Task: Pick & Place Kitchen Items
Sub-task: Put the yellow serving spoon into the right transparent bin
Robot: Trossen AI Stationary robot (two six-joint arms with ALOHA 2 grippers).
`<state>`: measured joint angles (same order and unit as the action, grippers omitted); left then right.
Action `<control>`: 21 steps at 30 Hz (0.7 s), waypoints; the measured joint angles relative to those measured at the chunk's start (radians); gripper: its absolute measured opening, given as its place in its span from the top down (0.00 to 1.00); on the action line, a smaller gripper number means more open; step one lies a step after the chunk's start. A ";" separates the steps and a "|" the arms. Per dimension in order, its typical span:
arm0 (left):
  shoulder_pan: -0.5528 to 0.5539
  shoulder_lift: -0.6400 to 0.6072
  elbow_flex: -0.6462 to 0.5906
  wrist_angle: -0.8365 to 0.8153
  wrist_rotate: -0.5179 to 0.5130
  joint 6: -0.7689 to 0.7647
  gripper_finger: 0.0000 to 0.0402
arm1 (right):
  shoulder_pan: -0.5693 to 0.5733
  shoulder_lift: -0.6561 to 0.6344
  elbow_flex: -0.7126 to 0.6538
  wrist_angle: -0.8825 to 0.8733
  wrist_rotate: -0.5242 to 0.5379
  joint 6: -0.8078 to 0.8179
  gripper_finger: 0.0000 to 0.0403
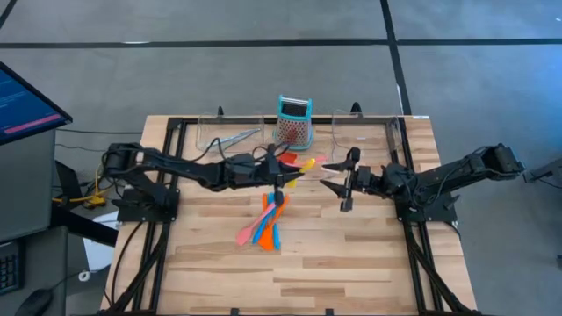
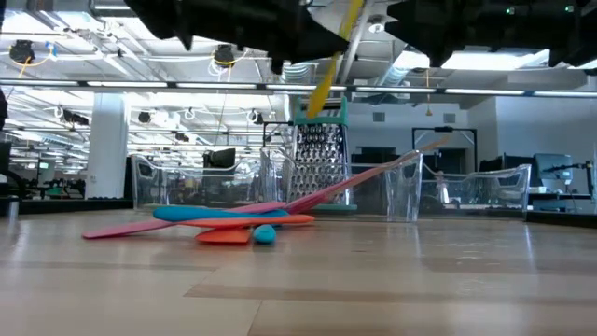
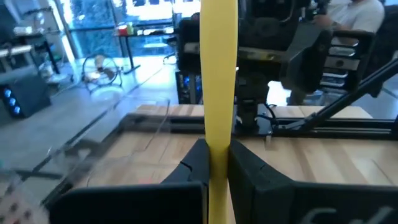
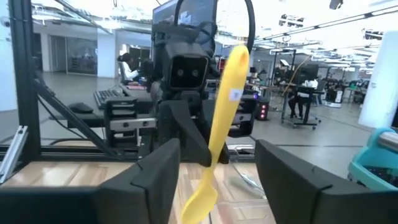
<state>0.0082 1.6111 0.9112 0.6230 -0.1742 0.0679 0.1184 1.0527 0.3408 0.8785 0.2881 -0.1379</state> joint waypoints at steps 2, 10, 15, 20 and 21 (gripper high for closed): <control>0.001 0.034 0.042 0.001 0.027 0.012 0.99 | -0.008 0.000 0.000 -0.006 0.000 0.000 0.47; 0.012 0.117 0.136 -0.003 0.051 0.034 0.99 | -0.023 0.000 0.000 -0.011 0.000 0.004 0.46; 0.022 0.135 0.141 -0.006 0.069 0.021 0.98 | -0.023 0.000 0.000 -0.010 -0.003 0.004 0.48; 0.026 0.168 0.166 0.003 0.082 0.006 0.98 | -0.023 0.000 0.000 -0.010 -0.003 0.000 0.49; 0.026 0.185 0.182 0.006 0.098 0.006 0.98 | -0.023 0.000 0.000 -0.010 -0.003 0.000 0.50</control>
<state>0.0345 1.7960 1.0936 0.6286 -0.0765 0.0735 0.0952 1.0527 0.3408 0.8680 0.2855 -0.1381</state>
